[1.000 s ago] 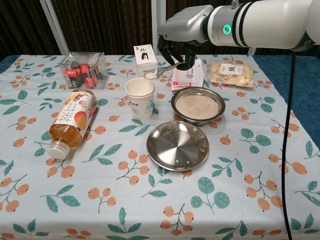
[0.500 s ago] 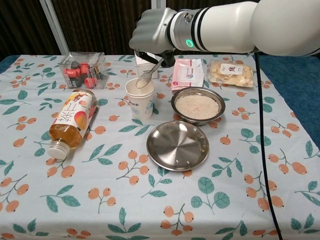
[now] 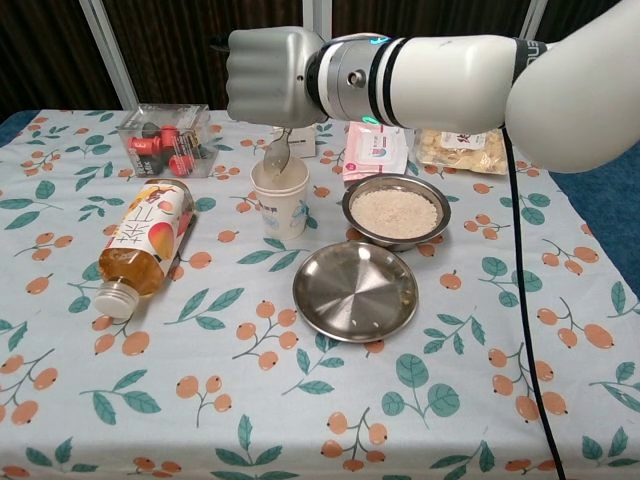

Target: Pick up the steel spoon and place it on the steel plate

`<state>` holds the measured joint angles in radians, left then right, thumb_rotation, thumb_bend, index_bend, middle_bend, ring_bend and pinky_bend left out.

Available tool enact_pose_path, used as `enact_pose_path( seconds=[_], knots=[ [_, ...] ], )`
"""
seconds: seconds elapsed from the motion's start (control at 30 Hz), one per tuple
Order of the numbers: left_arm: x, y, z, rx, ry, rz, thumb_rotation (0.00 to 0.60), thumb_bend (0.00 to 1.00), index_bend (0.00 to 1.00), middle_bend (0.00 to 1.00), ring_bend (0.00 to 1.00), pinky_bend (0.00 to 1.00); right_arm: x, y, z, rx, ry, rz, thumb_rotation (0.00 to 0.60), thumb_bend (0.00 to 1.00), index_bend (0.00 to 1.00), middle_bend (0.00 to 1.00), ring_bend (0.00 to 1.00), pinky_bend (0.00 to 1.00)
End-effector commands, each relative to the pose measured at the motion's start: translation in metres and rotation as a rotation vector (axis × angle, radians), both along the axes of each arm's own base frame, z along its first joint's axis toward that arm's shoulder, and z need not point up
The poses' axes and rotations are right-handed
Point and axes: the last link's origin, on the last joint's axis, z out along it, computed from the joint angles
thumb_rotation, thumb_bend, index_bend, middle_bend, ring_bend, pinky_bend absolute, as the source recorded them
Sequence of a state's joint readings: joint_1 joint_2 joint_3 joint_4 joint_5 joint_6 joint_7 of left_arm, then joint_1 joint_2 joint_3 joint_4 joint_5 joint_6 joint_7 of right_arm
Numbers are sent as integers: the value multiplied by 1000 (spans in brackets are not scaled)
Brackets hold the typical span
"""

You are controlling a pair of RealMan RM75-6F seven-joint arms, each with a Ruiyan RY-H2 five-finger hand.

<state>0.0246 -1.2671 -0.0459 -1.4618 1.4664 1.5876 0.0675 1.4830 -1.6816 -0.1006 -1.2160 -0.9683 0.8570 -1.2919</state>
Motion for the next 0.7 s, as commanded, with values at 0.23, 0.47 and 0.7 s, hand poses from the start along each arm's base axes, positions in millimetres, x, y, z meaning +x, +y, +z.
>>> enact_pose_path(
  seconds=[0.23,0.47,0.7],
  knots=[
    [-1,-3,0,6,-2,5,600,59,214,118,59,34,-3,10,-4,-106,74,194,600,327,635,626,306,0],
    [-1,-3,0,10,-6,2,600,60,214,118,59,34,-12,26,-17,-168,108,233,600,327,635,628,315,0],
    [-3,-6,0,12,-8,7,600,59,214,118,60,34,-14,34,-21,-217,105,224,600,327,635,628,330,0]
  ],
)
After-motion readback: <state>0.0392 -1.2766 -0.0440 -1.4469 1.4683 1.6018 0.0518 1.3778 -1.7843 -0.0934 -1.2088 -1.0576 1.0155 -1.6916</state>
